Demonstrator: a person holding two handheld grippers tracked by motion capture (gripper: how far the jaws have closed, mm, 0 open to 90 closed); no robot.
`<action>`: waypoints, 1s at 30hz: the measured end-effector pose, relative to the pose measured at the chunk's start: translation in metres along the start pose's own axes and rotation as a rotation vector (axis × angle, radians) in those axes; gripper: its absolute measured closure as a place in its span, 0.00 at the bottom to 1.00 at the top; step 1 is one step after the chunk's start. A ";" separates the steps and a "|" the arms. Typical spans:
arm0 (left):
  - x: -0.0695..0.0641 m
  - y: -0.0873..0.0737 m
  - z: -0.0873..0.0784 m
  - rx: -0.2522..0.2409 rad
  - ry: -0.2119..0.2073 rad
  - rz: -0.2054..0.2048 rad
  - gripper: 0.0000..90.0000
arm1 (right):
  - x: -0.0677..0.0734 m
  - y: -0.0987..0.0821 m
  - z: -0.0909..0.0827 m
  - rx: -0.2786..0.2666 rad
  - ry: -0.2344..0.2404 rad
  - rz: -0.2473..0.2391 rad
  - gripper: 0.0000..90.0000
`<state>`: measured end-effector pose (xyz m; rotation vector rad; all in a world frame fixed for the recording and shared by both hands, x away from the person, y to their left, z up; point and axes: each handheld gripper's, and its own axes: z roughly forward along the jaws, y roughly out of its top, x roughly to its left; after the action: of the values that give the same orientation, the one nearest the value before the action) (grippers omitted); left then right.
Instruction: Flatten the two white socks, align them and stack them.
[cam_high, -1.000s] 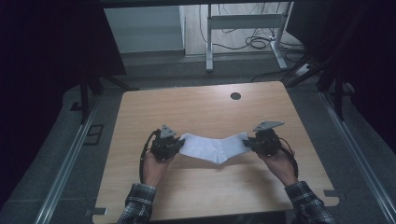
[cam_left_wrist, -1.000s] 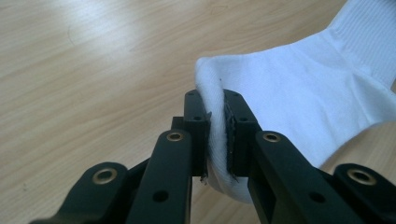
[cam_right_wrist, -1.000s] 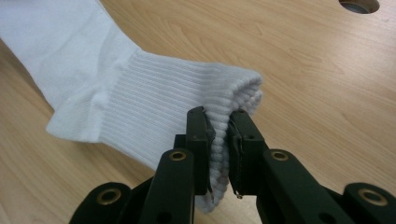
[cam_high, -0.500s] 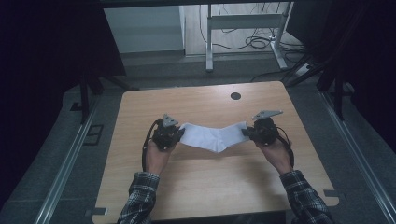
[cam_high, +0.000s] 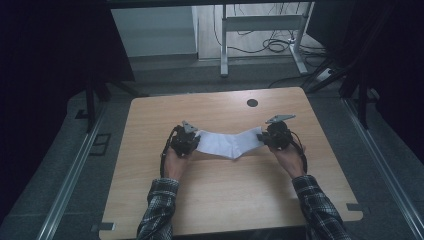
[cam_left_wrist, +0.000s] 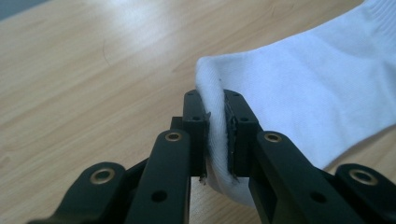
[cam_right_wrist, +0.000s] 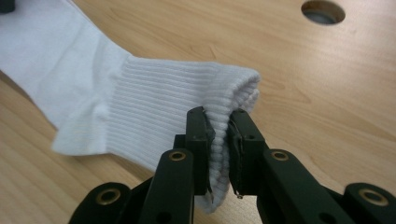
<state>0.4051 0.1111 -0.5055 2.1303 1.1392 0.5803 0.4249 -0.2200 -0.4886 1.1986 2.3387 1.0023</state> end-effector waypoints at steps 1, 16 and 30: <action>0.000 -0.002 0.004 0.011 0.001 0.000 0.89 | -0.001 -0.002 0.003 0.008 0.001 0.001 0.87; 0.003 -0.015 0.020 0.032 0.077 -0.012 0.56 | -0.012 -0.021 0.025 0.032 -0.024 0.028 0.58; 0.006 -0.021 0.005 -0.016 -0.021 -0.091 0.42 | -0.010 -0.024 0.010 0.009 0.017 0.032 0.44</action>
<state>0.3997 0.1230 -0.5240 2.0540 1.2089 0.5225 0.4224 -0.2329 -0.5130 1.2389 2.3470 1.0168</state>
